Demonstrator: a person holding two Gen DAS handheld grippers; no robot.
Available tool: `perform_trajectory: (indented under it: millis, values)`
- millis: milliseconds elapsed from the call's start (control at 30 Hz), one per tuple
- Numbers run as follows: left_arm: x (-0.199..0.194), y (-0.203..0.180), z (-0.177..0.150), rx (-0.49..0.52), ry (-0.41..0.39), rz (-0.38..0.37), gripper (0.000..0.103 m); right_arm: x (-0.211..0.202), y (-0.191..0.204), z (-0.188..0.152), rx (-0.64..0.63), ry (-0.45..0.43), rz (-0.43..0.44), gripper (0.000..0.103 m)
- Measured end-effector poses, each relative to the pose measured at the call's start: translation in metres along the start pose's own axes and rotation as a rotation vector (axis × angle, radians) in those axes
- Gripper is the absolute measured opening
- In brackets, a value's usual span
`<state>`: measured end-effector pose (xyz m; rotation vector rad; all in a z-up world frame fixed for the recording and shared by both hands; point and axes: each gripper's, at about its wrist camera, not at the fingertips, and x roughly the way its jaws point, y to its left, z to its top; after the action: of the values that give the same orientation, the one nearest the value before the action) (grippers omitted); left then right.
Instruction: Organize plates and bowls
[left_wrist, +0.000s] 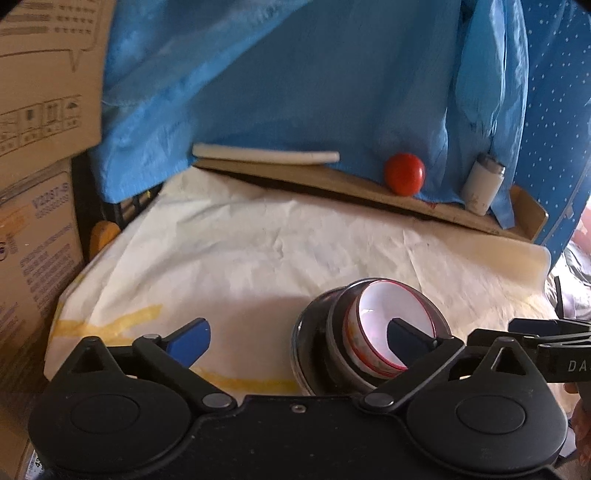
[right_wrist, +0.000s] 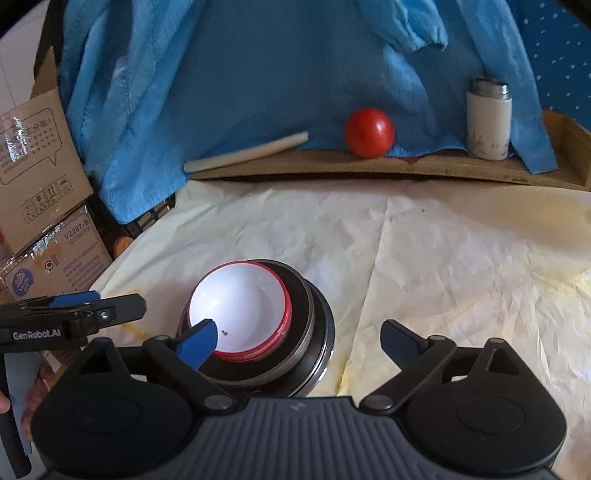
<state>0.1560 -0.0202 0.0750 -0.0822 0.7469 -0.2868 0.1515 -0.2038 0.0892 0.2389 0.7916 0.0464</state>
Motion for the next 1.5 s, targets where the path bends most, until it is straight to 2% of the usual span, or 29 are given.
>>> perform_trajectory:
  millis: [200, 533, 700, 1000, 1100, 1500]
  values:
    - [-0.015, -0.002, -0.022, 0.012, -0.094, 0.027, 0.102, -0.013, 0.004, -0.022, -0.037, -0.118, -0.002, 0.102]
    - [-0.026, -0.006, -0.053, 0.004, -0.167, 0.022, 0.102, -0.035, 0.017, -0.054, -0.075, -0.298, 0.006, 0.103]
    - [-0.035, -0.005, -0.063, -0.002, -0.227, 0.033, 0.102, -0.039, 0.023, -0.069, -0.113, -0.366, -0.031, 0.103]
    - [-0.048, -0.013, -0.097, -0.004, -0.359, 0.101, 0.102, -0.049, 0.027, -0.103, -0.111, -0.432, -0.054, 0.103]
    - [-0.052, -0.015, -0.112, -0.030, -0.405, 0.102, 0.102, -0.048, 0.025, -0.111, -0.109, -0.429, -0.053, 0.103]
    - [-0.052, -0.021, -0.155, -0.061, -0.438, 0.151, 0.102, -0.047, 0.018, -0.147, -0.051, -0.466, -0.070, 0.103]
